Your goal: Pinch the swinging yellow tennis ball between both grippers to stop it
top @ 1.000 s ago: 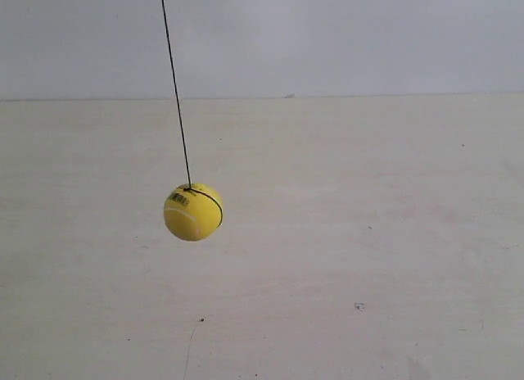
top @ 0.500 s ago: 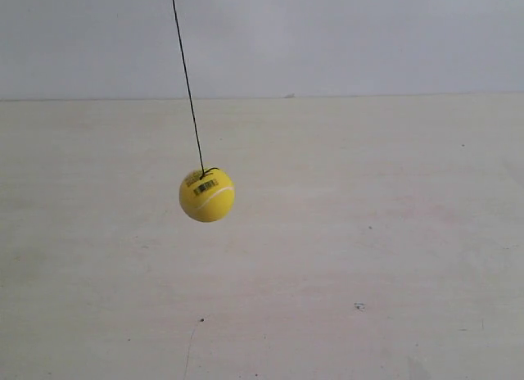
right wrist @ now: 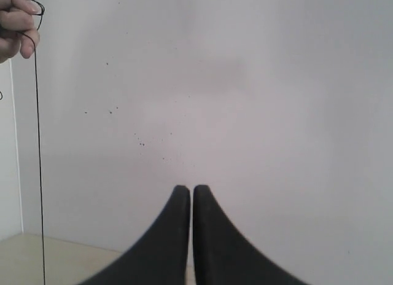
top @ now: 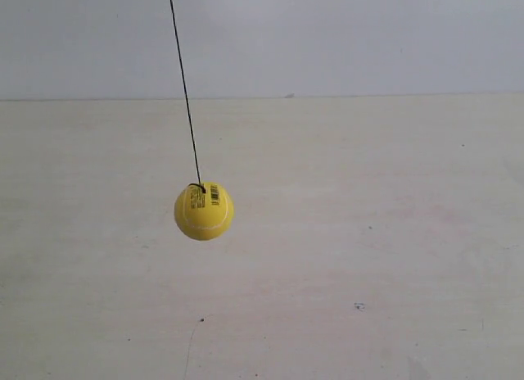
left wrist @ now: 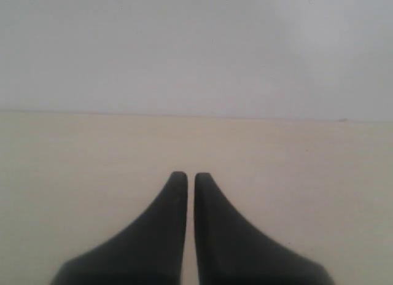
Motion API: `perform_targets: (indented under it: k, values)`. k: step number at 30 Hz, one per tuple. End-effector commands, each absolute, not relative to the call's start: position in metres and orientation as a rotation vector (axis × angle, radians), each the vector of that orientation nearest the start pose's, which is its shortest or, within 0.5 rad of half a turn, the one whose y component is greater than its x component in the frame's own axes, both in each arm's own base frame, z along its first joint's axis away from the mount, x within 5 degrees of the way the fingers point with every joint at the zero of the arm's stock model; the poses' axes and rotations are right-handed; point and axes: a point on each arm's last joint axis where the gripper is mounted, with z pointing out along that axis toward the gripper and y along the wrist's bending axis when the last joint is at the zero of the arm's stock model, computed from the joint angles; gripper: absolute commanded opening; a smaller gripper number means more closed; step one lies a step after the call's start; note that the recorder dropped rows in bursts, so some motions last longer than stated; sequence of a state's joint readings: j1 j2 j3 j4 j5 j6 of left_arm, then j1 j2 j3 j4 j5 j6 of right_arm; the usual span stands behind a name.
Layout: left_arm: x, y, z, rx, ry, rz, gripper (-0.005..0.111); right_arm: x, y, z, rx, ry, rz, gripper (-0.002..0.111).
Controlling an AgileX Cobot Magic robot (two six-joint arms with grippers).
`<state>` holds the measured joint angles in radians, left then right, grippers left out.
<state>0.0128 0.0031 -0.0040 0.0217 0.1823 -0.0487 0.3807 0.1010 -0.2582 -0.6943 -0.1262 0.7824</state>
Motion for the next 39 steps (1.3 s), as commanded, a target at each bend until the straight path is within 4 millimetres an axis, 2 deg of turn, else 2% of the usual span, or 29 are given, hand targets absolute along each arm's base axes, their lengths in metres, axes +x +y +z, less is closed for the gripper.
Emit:
perform_targets:
  k: [1, 3, 39]
  values:
    - [0.0550, 0.0014, 0.1893, -0.041, 1.747, -0.002, 0.005, 0.0403, 0.0238, 0.3017, -0.246, 1.218, 0.459, 0.000]
    - [0.0543, 0.0014, 0.1856, -0.031, 1.788, 0.007, 0.005, 0.0403, 0.0238, 0.3017, -0.246, 1.218, 0.459, 0.000]
    - [0.0545, 0.0004, 0.1864, -0.014, 1.779, -0.005, 0.005, 0.0392, 0.0248, 0.3031, -0.255, 1.200, 0.472, 0.000]
